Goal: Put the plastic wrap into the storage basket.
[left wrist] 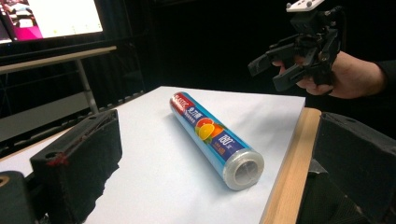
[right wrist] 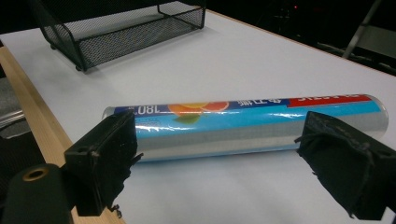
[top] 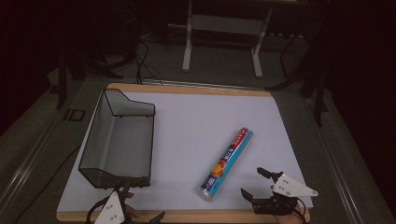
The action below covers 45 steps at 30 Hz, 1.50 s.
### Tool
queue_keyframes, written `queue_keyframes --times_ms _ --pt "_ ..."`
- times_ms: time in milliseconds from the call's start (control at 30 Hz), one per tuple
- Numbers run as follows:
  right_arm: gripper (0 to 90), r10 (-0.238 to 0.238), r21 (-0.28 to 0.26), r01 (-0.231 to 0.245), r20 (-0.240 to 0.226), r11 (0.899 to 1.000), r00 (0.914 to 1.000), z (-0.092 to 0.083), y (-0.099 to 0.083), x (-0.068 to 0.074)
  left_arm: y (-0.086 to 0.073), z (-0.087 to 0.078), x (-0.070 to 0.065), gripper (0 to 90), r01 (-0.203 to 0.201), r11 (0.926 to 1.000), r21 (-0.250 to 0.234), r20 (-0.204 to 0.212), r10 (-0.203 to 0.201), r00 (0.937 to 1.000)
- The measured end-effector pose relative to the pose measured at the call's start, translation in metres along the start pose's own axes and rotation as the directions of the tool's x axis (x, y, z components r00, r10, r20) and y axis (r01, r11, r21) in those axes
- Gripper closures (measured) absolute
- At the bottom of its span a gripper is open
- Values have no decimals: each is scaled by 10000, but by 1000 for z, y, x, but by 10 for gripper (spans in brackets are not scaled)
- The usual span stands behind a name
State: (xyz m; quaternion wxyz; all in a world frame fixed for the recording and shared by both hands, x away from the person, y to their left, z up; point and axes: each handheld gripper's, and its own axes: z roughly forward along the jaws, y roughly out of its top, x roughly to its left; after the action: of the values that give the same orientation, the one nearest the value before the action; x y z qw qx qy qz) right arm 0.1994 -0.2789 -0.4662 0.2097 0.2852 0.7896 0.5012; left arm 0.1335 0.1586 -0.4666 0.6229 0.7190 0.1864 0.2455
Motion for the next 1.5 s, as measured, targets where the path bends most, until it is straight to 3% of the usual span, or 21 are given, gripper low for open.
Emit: queue_keyframes --times_ms 300,500,633,667,700,833,967,1000,1167,1200,1233,1267,1300,1333,1433,1467,1500 --pt "113 59 -38 -59 -23 10000 10000 -1 -1 -1 0 1 -1 23 -50 10000 37 41 50 10000" --pt "113 155 547 -147 -142 9984 9998 6 -4 1 0 0 0 23 -17 10000 33 18 17 10000" --pt "113 965 803 -915 -607 9926 9935 12 -5 -1 -1 1 0 23 28 9999 136 78 -29 10000" --pt "113 1368 985 -1303 -617 9866 9887 15 -3 0 -1 1 0 23 37 9999 94 114 -38 9999" --pt "113 1368 985 -1303 -617 9866 9887 15 -3 0 -1 1 0 23 33 10000 83 120 -34 9999" --pt "112 1431 1109 -1425 22 9836 9897 21 3 8 -1 0 0 23 52 9999 95 114 -53 9999" --pt "108 1625 1465 -1643 248 9755 9864 28 9 9 -1 0 0 23 34 9999 102 112 -36 9999" --pt "107 2181 1552 -2206 332 9629 9754 35 15 8 -1 0 0 23 37 9999 128 104 -38 9999" --pt "107 2288 1715 -2433 1001 9547 9683 43 22 7 -1 0 -1 23 42 9999 129 101 -43 9999" --pt "108 2533 1695 -2705 1166 9477 9603 47 26 5 -1 0 0 23 55 9999 121 101 -56 9999" --pt "108 2533 1695 -2705 1166 9477 9603 47 26 5 -1 0 0 23 55 9999 121 101 -56 9999" --pt "107 2755 1659 -2978 1449 9401 9503 52 30 4 -1 0 0 23 63 9999 138 101 -64 9999" --pt "107 2755 1659 -2978 1449 9401 9503 52 30 4 -1 0 0 23 64 9999 139 104 -65 9999" --pt "108 2926 1661 -3189 1643 9331 9420 55 31 2 -1 0 0 23 60 9999 144 92 -61 9999" --pt "108 3693 1481 -4073 2297 9012 9005 62 36 -2 -1 0 -1 23 65 9999 145 90 -66 9999" --pt "108 4238 1223 -4624 2494 8782 8708 65 37 -4 -1 0 -1 23 57 9999 143 85 -59 9999" --pt "108 4418 1158 -4832 2652 8678 8570 68 38 -5 -1 0 -1 23 54 9999 139 88 -56 9999"
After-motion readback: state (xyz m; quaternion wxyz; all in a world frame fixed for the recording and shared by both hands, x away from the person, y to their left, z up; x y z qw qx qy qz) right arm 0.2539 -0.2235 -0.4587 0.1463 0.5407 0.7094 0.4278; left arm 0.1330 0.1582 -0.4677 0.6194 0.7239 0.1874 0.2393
